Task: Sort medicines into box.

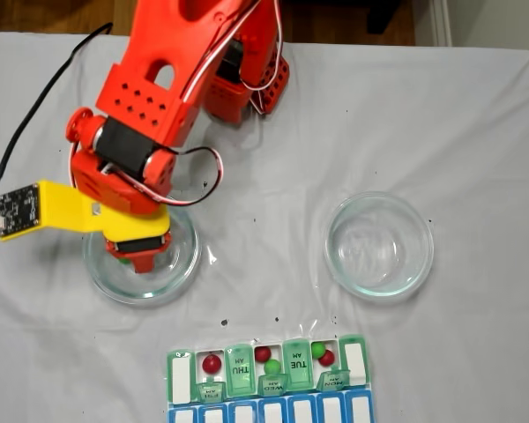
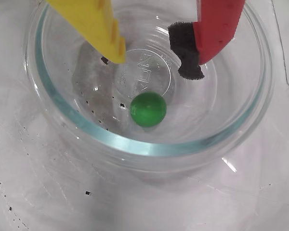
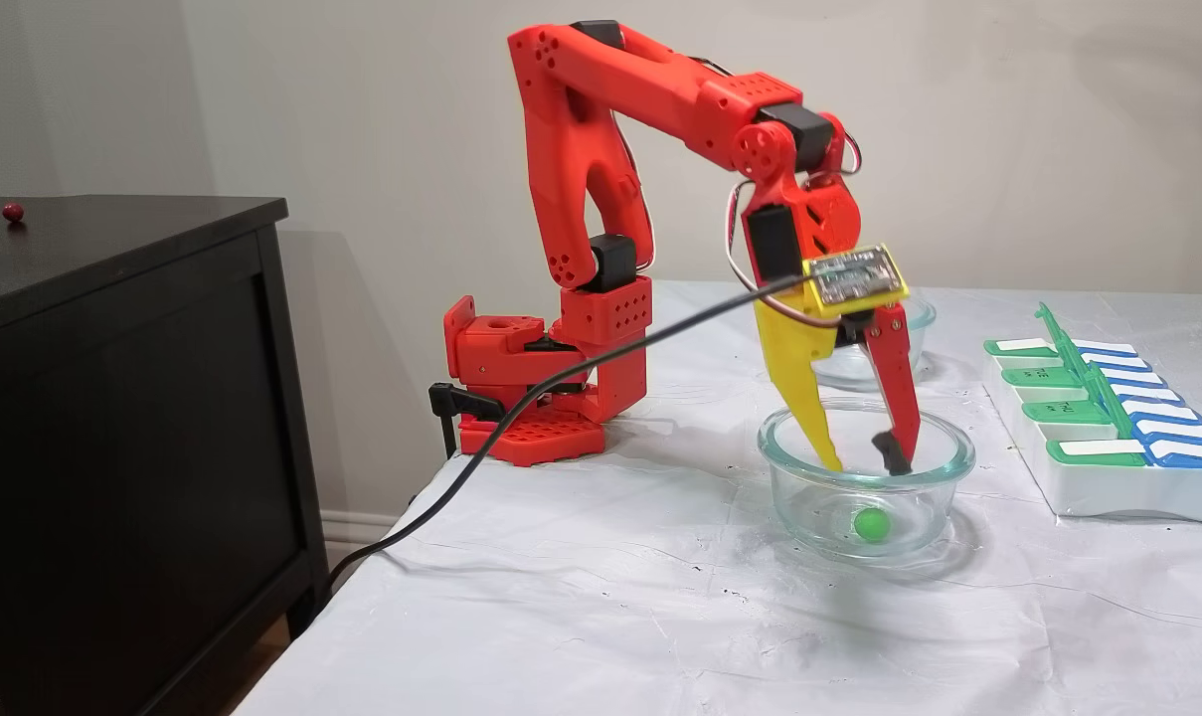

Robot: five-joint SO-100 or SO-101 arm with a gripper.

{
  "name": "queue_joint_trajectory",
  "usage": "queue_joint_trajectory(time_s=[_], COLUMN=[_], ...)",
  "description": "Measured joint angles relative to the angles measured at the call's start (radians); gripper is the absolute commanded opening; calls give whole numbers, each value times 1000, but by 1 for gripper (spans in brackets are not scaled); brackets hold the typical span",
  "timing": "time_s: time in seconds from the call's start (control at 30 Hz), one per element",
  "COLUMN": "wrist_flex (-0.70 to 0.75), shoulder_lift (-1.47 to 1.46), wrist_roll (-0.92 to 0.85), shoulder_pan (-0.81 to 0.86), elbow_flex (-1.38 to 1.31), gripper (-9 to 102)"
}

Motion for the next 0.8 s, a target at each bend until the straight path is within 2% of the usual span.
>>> queue_joint_trajectory(time_s=[0.37,0.8], wrist_flex=[-118,-181], shoulder_lift=[-21,-32], wrist_roll=[-48,-147], shoulder_pan=[23,72], elbow_flex=[31,52], gripper=[22,20])
